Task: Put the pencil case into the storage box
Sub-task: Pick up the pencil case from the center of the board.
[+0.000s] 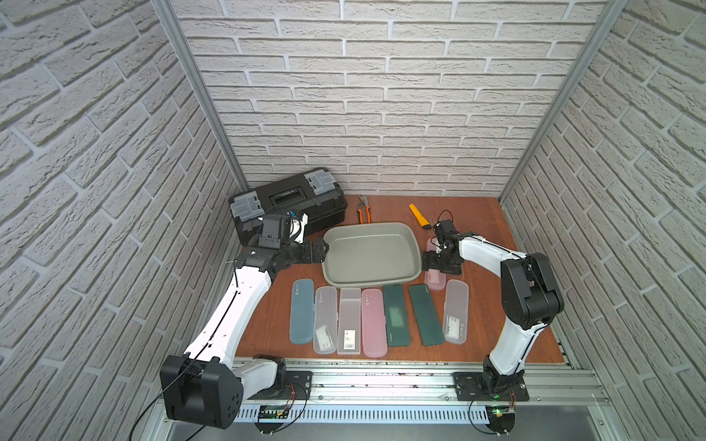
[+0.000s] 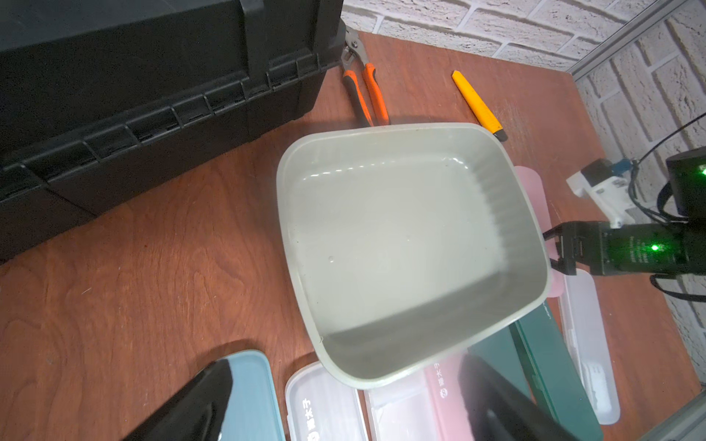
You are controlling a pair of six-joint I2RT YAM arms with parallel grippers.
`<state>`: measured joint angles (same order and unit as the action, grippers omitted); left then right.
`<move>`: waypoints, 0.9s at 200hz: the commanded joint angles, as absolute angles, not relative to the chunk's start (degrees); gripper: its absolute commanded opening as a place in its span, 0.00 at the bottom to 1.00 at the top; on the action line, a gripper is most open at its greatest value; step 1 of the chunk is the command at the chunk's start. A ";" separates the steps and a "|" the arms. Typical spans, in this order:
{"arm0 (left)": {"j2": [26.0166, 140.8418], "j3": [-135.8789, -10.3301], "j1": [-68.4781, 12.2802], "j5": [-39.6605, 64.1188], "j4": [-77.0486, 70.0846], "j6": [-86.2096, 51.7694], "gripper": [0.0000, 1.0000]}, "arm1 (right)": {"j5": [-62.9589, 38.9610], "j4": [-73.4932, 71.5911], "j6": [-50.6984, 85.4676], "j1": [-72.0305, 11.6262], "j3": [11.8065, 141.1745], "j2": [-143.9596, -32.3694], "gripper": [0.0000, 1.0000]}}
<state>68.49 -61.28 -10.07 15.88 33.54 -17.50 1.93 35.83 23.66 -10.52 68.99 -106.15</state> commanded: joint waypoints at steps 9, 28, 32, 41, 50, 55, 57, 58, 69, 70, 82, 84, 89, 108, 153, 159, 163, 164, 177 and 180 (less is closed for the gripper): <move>68.48 -61.44 -10.98 15.21 33.44 -15.99 0.98 | 5.70 36.81 25.00 -10.84 70.26 -107.39 0.91; 68.47 -61.43 -11.37 14.68 33.58 -15.82 0.99 | 5.91 36.80 25.14 -10.81 70.58 -107.93 0.91; 68.44 -61.44 -11.46 14.53 33.57 -15.74 0.99 | 6.10 36.77 25.21 -10.86 70.50 -108.05 0.90; 68.59 -61.44 -11.63 14.50 33.60 -15.69 0.99 | 6.39 36.60 25.26 -10.86 70.36 -108.10 0.89; 68.69 -61.45 -11.90 14.30 33.66 -15.52 0.99 | 6.58 36.35 25.24 -10.89 70.16 -108.10 0.87; 68.73 -61.44 -12.06 13.84 33.66 -15.35 0.98 | 6.87 36.30 25.08 -10.95 70.17 -108.17 0.86; 68.80 -61.44 -12.18 13.46 33.71 -15.26 0.98 | 7.04 36.30 25.06 -10.98 70.21 -108.12 0.86; 68.81 -61.44 -12.29 13.36 33.73 -15.19 0.98 | 7.12 36.34 25.01 -11.03 70.22 -108.16 0.86; 69.24 -61.72 -13.41 10.43 34.62 -14.24 0.98 | 7.95 36.55 24.80 -11.29 70.38 -108.35 0.84; 69.25 -61.80 -13.56 10.18 34.76 -14.19 0.98 | 8.06 36.56 24.79 -11.32 70.39 -108.36 0.84; 70.08 -62.95 -14.47 7.75 36.53 -13.55 0.98 | 8.29 36.39 24.62 -11.34 70.25 -108.40 0.82; 70.10 -63.07 -14.56 7.47 36.73 -13.49 0.99 | 8.27 36.34 24.61 -11.34 70.23 -108.38 0.82; 70.30 -63.21 -14.75 7.10 37.03 -13.37 0.98 | 8.52 36.11 24.61 -11.34 70.10 -108.11 0.80; 70.00 -63.00 -15.30 6.73 36.76 -13.37 0.98 | 8.58 34.28 24.66 -11.34 69.04 -106.61 0.75; 67.57 -63.27 -16.83 -1.91 36.21 -10.75 0.99 | 10.71 34.53 23.91 -11.34 71.13 -101.80 0.67; 67.14 -63.42 -16.82 -2.93 36.12 -10.79 0.98 | 11.10 34.78 23.75 -11.36 71.47 -100.89 0.66; 66.81 -63.58 -16.87 -3.19 36.04 -10.88 0.98 | 11.41 35.00 23.73 -11.33 71.68 -100.33 0.66; 66.71 -63.65 -16.83 -3.22 36.04 -10.93 0.99 | 11.50 35.08 23.77 -11.29 71.79 -100.18 0.66; 65.95 -64.60 -16.87 -1.14 35.83 -11.29 0.98 | 12.46 36.13 23.64 -11.23 73.01 -98.58 0.65; 65.76 -64.75 -16.87 -0.20 35.71 -11.33 0.98 | 12.55 36.40 23.50 -11.24 73.37 -98.21 0.65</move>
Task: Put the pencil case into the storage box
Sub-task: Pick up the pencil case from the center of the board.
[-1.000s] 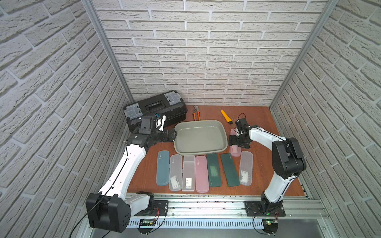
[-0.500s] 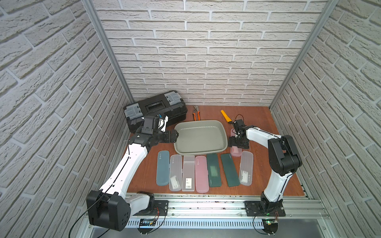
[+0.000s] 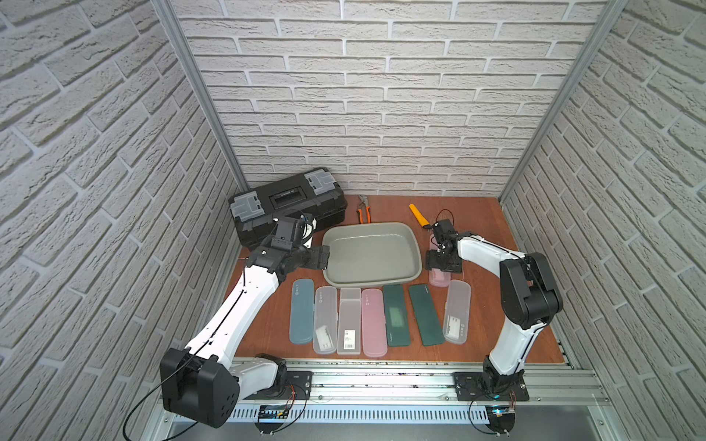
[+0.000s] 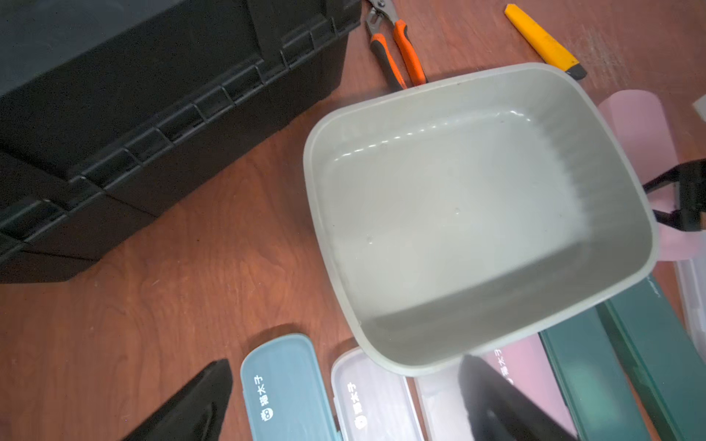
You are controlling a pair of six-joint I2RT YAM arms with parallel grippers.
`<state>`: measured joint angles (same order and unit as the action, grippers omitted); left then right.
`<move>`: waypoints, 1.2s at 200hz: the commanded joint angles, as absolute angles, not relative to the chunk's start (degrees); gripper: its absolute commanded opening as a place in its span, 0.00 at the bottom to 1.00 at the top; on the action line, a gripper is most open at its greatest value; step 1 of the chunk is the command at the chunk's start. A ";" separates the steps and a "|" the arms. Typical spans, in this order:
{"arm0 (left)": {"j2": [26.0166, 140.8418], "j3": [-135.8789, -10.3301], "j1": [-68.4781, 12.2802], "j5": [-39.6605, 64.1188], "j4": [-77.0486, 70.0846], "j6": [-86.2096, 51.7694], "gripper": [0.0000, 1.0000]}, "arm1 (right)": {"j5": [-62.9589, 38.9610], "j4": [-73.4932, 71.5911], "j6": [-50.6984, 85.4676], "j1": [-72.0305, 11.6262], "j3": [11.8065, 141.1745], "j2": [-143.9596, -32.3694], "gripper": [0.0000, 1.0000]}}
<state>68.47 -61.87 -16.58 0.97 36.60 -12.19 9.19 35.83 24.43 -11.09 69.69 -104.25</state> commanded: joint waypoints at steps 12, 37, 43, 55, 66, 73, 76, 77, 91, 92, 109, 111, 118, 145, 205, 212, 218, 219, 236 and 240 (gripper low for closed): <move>65.74 -66.00 -17.16 3.51 34.93 -11.34 0.98 | 12.88 37.37 23.14 -11.24 74.78 -96.96 0.64; 67.35 -68.23 -17.42 12.12 31.65 -12.12 0.98 | 12.58 39.68 22.60 -11.38 77.62 -94.54 0.62; 67.81 -68.10 -17.41 14.49 29.56 -13.09 0.99 | 12.51 40.55 22.27 -11.51 78.62 -94.09 0.62; 69.09 -66.73 -17.44 21.80 23.71 -14.75 0.98 | 12.53 42.42 21.57 -12.61 80.91 -93.46 0.62; 70.89 -64.99 -17.40 30.34 17.73 -15.95 0.99 | 12.40 43.97 20.94 -14.01 83.13 -93.09 0.62; 72.45 -64.52 -17.57 34.87 14.86 -16.79 0.99 | 12.46 44.79 20.61 -14.99 84.35 -92.91 0.62; 73.14 -64.52 -17.69 36.23 14.18 -17.23 0.99 | 12.41 45.11 20.55 -15.51 84.91 -92.84 0.62; 73.44 -64.56 -17.72 36.62 14.04 -17.27 0.99 | 12.40 45.23 20.51 -15.62 85.04 -92.82 0.62; 76.99 -65.65 -18.31 39.63 14.86 -17.65 0.98 | 12.07 46.59 20.53 -17.89 87.41 -92.72 0.62; 77.21 -65.70 -18.38 39.77 15.08 -17.62 0.98 | 12.01 46.68 20.55 -18.13 87.56 -92.72 0.62; 79.62 -65.65 -18.67 39.95 16.55 -17.51 0.99 | 10.55 46.79 21.29 -20.67 89.07 -92.92 0.62; 79.74 -65.37 -18.68 39.63 16.38 -17.83 0.98 | 10.37 46.63 21.41 -20.97 89.11 -92.95 0.62; 79.74 -64.62 -18.81 38.53 15.51 -18.96 0.98 | 9.76 46.19 21.78 -22.06 89.43 -93.22 0.62; 79.70 -63.90 -19.33 35.58 14.75 -18.67 0.99 | 8.32 43.09 23.36 -25.74 89.85 -95.73 0.63; 81.13 -64.51 -19.28 31.96 16.04 -18.48 0.99 | 9.03 39.48 26.36 -28.45 92.34 -104.14 0.62; 81.05 -64.53 -19.28 31.07 16.16 -18.46 0.99 | 9.40 39.29 26.52 -28.64 92.46 -104.79 0.62; 80.87 -64.51 -19.23 30.26 16.29 -18.43 0.98 | 9.81 39.33 26.54 -28.80 92.67 -105.39 0.62; 80.86 -64.51 -19.24 30.16 16.32 -18.44 0.98 | 9.83 39.35 26.54 -28.82 92.70 -105.52 0.62; 80.52 -64.51 -19.22 28.48 16.61 -18.33 0.99 | 10.53 39.63 26.55 -29.16 92.82 -107.06 0.62; 80.42 -64.39 -19.21 28.12 16.60 -18.35 0.98 | 10.67 39.72 26.55 -29.22 92.84 -107.33 0.62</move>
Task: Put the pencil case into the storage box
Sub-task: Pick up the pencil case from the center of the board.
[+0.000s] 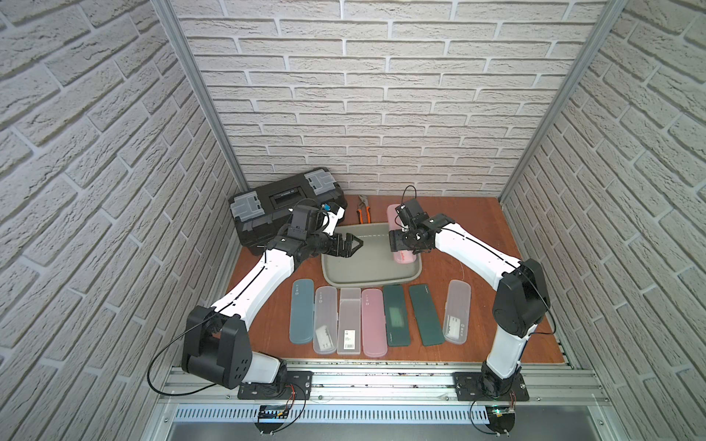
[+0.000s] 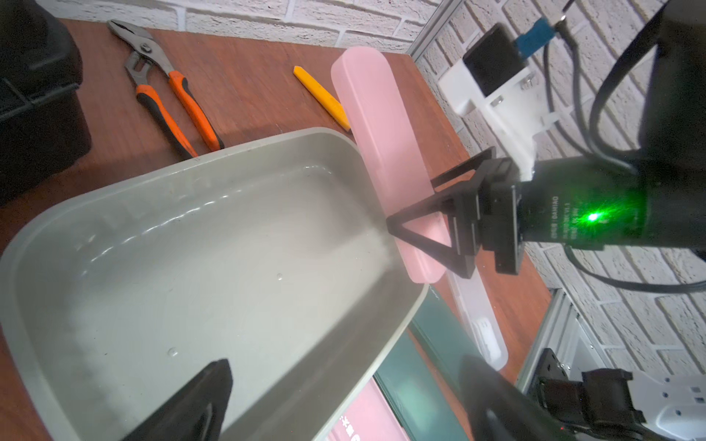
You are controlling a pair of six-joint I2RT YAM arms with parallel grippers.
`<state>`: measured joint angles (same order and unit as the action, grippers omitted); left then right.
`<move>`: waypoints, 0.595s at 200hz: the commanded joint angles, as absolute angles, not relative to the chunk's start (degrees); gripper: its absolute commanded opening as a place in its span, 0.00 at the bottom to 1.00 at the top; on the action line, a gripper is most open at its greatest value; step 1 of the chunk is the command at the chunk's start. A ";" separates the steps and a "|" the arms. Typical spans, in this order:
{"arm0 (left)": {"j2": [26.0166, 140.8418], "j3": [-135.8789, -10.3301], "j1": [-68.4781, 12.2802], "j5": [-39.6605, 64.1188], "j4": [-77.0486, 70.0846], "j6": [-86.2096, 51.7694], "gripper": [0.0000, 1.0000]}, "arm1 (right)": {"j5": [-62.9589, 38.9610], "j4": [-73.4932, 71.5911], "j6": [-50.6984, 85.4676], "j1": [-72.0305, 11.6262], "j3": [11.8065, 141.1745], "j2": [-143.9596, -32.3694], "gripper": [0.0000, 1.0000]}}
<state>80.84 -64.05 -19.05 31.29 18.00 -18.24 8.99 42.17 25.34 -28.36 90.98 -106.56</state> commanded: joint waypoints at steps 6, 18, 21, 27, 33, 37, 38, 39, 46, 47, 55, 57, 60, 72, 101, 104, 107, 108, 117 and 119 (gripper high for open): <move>80.29 -64.40 -19.28 27.45 16.63 -18.34 0.98 | 10.98 39.85 26.54 -29.35 92.76 -107.77 0.62; 80.27 -64.51 -19.23 26.54 17.02 -18.28 0.98 | 11.32 39.91 26.62 -29.61 92.39 -108.48 0.61; 80.26 -64.58 -19.24 26.50 17.12 -18.27 0.98 | 11.40 39.83 26.63 -29.70 92.19 -108.64 0.61; 80.23 -64.60 -19.22 26.40 17.18 -18.26 0.98 | 11.51 39.63 26.63 -29.79 91.90 -108.93 0.61; 80.24 -64.60 -19.27 26.37 17.23 -18.19 0.99 | 11.60 39.30 26.78 -29.90 91.62 -109.19 0.61; 80.16 -64.56 -19.25 26.38 17.14 -18.16 0.99 | 11.60 39.14 26.93 -29.93 91.44 -109.43 0.61; 80.11 -64.53 -19.30 26.37 17.14 -18.18 0.99 | 11.60 39.08 26.95 -29.99 91.38 -109.47 0.61; 80.09 -64.52 -19.32 26.37 17.10 -18.14 0.99 | 11.60 39.01 27.01 -29.98 91.39 -109.54 0.61; 80.07 -64.43 -19.31 26.39 16.90 -18.13 0.98 | 11.51 38.72 27.36 -29.98 91.17 -109.98 0.61; 79.98 -64.43 -19.32 26.42 16.84 -18.12 0.98 | 11.51 38.70 27.39 -29.97 91.16 -110.05 0.61; 79.89 -64.34 -19.31 26.45 16.75 -18.16 0.98 | 11.40 38.33 27.73 -29.97 91.06 -110.66 0.61; 79.87 -64.34 -19.33 26.46 16.78 -18.08 0.98 | 11.35 38.32 27.83 -29.97 91.05 -110.88 0.61; 79.85 -64.32 -19.33 26.43 16.79 -18.09 0.98 | 11.31 38.24 27.92 -29.99 91.10 -111.02 0.61; 79.63 -64.27 -19.56 26.46 16.69 -17.89 0.99 | 11.33 38.14 28.11 -30.01 91.30 -111.90 0.60; 79.02 -64.16 -20.02 26.02 16.81 -17.66 0.99 | 12.87 38.25 28.80 -30.02 91.32 -112.94 0.60; 78.91 -64.24 -20.08 25.97 16.99 -17.59 0.99 | 12.91 38.27 29.02 -30.03 91.37 -112.94 0.60; 78.91 -64.25 -20.12 25.89 17.09 -17.51 0.99 | 12.84 38.19 29.15 -30.03 91.28 -112.94 0.60; 78.83 -64.29 -20.12 25.82 17.11 -17.50 0.99 | 12.79 38.17 29.16 -30.05 91.30 -112.94 0.60; 78.65 -64.31 -20.36 25.62 17.23 -17.32 0.98 | 12.32 37.81 29.34 -30.06 91.06 -114.49 0.60; 78.57 -64.26 -20.38 25.54 17.23 -17.32 0.98 | 12.24 37.78 29.31 -30.06 91.06 -114.67 0.60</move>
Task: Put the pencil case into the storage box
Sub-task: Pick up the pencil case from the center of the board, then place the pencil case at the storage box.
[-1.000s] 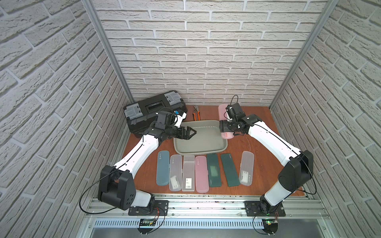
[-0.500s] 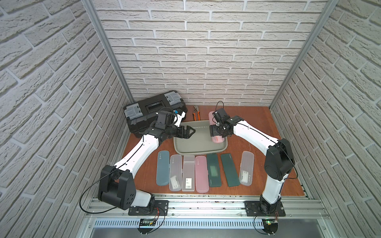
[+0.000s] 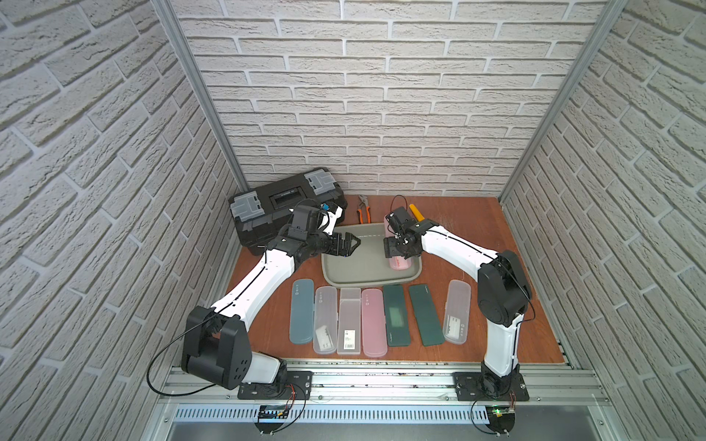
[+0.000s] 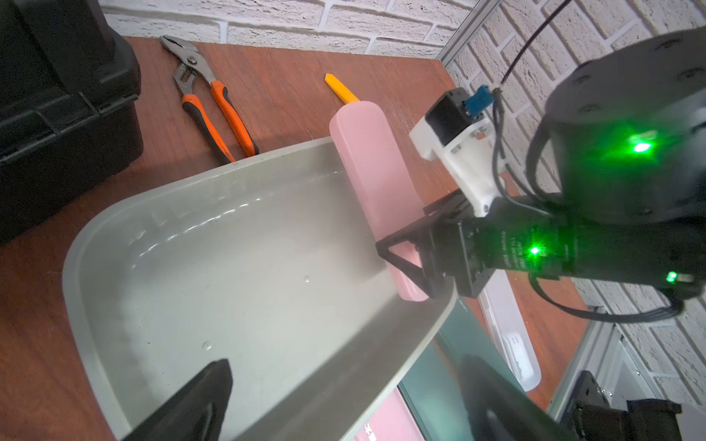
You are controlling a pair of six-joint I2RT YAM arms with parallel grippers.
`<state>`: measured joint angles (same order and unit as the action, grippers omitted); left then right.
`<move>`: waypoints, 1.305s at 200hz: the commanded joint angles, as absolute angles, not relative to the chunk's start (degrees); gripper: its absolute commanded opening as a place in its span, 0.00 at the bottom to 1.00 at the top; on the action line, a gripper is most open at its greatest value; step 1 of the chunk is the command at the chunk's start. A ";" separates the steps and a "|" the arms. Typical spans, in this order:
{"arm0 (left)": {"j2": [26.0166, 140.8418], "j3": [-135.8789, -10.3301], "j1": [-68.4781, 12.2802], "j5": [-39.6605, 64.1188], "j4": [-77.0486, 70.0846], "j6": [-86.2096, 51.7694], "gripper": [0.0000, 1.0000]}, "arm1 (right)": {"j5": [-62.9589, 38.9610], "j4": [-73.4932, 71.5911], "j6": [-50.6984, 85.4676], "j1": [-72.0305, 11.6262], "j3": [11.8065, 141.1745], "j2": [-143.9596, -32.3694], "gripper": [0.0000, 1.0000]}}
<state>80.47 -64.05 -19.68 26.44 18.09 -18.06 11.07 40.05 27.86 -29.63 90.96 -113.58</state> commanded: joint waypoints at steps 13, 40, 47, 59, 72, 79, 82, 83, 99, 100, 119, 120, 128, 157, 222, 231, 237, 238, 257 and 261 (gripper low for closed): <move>78.27 -64.16 -20.52 25.07 17.23 -17.22 0.99 | 12.63 37.97 29.66 -30.06 90.97 -115.04 0.60; 78.27 -64.29 -20.48 24.79 17.42 -17.13 0.98 | 12.77 37.73 29.71 -30.06 90.45 -115.08 0.60; 78.35 -64.45 -20.60 24.80 17.60 -17.09 0.99 | 12.56 37.61 29.63 -30.06 90.23 -115.05 0.60; 78.45 -64.60 -20.65 24.70 17.79 -17.14 0.98 | 12.48 37.73 29.54 -30.06 90.03 -115.05 0.60; 78.49 -64.68 -20.57 24.32 17.99 -17.14 0.98 | 12.46 37.97 29.32 -30.12 89.84 -115.05 0.61; 78.48 -64.69 -20.63 24.02 18.09 -17.14 0.99 | 12.39 37.92 29.19 -30.15 89.64 -114.99 0.61; 78.38 -64.69 -20.65 23.93 18.19 -17.13 0.98 | 12.39 37.96 29.14 -30.15 89.56 -114.94 0.61; 78.39 -64.73 -20.61 23.87 18.19 -17.13 0.98 | 12.39 37.97 29.16 -30.15 89.56 -114.91 0.61; 78.30 -64.71 -20.61 23.58 18.28 -17.05 0.99 | 12.37 37.72 28.94 -30.23 88.87 -114.45 0.64; 78.31 -64.74 -20.63 23.52 18.28 -17.05 0.98 | 12.38 37.71 28.93 -30.23 88.82 -114.44 0.64; 78.01 -64.69 -20.67 23.26 18.36 -16.98 0.98 | 12.41 37.66 28.73 -30.32 88.59 -114.10 0.69; 78.03 -64.69 -20.62 23.23 18.32 -16.97 0.98 | 12.40 37.68 28.73 -30.32 88.59 -114.09 0.69; 78.05 -64.69 -20.68 23.21 18.37 -16.95 0.98 | 12.39 37.78 28.74 -30.36 88.75 -114.04 0.71; 78.12 -64.77 -20.74 22.93 18.52 -16.94 0.98 | 12.57 38.20 28.74 -30.41 89.27 -113.71 0.78; 77.71 -64.75 -20.74 22.28 18.68 -16.87 0.99 | 15.26 40.79 27.18 -30.49 92.67 -110.70 0.87; 77.70 -64.69 -20.70 22.23 18.63 -16.83 0.99 | 15.57 40.94 26.92 -30.48 92.81 -110.33 0.89; 77.68 -64.68 -20.70 22.18 18.61 -16.85 0.98 | 15.72 41.15 26.81 -30.50 92.96 -110.22 0.96; 77.69 -64.73 -20.72 22.21 18.62 -16.86 0.99 | 15.73 41.18 26.76 -30.50 92.98 -110.26 0.96; 77.67 -64.69 -20.74 22.10 18.55 -16.87 0.99 | 16.04 41.60 26.43 -30.50 93.36 -110.09 0.98; 77.69 -64.69 -20.70 22.02 18.58 -16.87 0.98 | 16.08 41.57 26.24 -30.50 93.40 -110.00 0.98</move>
<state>79.22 -64.05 -20.34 22.70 19.42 -17.63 14.28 40.58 27.38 -29.91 91.74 -113.01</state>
